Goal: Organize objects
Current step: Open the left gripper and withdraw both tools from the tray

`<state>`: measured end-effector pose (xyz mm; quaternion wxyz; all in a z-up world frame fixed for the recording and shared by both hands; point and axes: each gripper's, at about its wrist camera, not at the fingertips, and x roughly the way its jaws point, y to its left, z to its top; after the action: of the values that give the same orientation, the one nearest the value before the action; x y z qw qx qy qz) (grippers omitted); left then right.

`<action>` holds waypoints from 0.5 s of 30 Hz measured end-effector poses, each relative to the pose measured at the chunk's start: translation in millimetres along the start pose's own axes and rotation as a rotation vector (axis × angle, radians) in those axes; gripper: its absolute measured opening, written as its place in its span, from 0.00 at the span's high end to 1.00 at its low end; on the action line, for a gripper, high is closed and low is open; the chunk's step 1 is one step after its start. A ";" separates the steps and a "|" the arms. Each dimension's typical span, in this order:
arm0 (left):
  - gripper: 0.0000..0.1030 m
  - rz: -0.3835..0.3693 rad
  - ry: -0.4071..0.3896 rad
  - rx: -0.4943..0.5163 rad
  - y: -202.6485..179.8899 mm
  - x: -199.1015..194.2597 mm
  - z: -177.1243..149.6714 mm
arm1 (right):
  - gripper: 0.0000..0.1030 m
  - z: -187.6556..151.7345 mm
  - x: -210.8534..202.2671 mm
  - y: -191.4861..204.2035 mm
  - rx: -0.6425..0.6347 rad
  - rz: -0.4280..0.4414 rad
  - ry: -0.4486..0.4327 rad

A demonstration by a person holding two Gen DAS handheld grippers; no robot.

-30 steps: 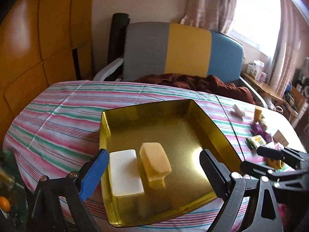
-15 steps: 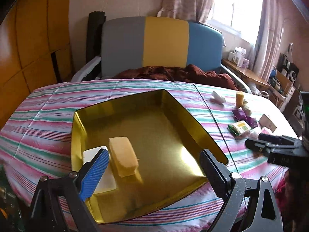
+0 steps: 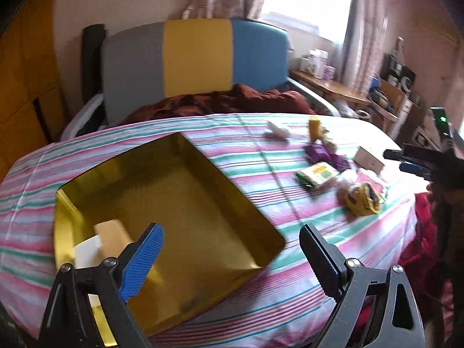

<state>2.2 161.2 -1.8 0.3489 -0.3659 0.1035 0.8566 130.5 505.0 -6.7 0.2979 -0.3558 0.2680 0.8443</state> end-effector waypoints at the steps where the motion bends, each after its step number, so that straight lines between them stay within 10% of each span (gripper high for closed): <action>1: 0.08 -0.015 0.004 0.014 -7.2 2.7 2.2 | 0.27 0.9 2.3 -8.4 0.029 -0.007 -0.004; 15: 0.11 -0.275 0.132 0.124 -105.4 73.8 26.0 | 0.16 -1.9 22.0 -47.3 0.211 0.087 0.040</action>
<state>22.7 288.5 -26.7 0.4772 -0.4099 0.1279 0.7668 151.6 542.8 -35.9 0.2913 -0.3273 0.3767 0.8162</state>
